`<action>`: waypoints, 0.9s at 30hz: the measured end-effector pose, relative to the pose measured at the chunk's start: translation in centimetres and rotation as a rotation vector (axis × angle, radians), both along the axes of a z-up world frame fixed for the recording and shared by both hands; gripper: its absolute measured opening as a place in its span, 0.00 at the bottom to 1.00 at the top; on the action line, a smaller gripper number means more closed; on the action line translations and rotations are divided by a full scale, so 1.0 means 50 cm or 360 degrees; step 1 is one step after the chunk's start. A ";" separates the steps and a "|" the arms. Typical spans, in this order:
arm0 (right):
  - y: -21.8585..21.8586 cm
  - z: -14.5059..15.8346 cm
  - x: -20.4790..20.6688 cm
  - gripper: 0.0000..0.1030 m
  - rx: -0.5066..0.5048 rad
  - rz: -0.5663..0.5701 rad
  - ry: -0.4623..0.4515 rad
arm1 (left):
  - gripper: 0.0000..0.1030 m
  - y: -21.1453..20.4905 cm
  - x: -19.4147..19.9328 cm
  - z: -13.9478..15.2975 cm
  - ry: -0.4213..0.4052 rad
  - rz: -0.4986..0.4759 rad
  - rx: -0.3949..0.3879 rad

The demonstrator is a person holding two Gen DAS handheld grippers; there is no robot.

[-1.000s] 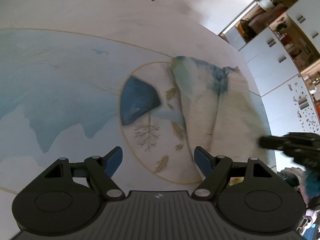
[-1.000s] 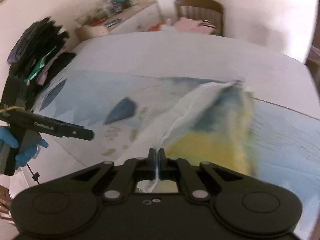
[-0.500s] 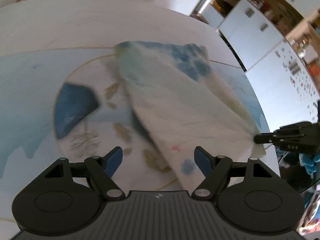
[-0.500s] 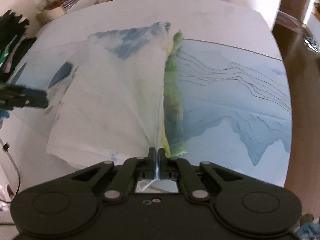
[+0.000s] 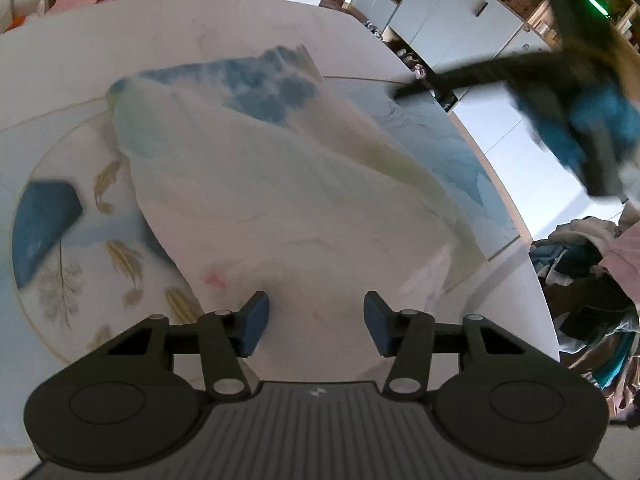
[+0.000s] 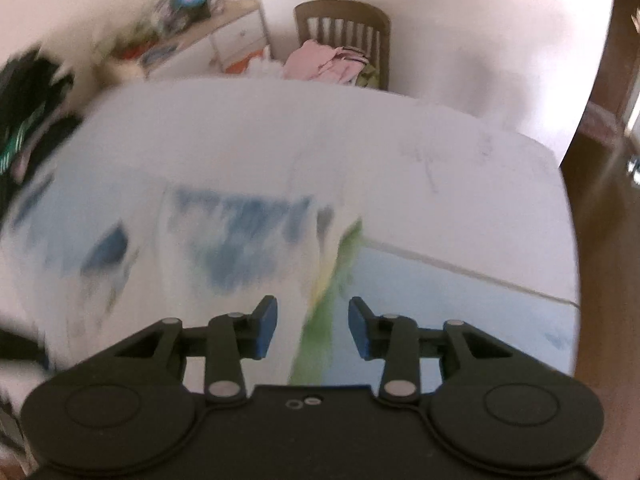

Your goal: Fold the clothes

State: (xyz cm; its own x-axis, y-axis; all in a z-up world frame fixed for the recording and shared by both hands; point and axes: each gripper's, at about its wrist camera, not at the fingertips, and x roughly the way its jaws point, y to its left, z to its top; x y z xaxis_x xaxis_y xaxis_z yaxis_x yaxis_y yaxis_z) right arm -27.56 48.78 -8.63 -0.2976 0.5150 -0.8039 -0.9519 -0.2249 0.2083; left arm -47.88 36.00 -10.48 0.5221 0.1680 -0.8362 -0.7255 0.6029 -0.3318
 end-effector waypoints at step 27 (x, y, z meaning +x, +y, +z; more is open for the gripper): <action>0.205 -0.072 0.096 1.00 -0.0113 -0.0211 -0.0016 | 0.50 -0.054 -0.028 -0.041 0.0077 0.0148 -0.0040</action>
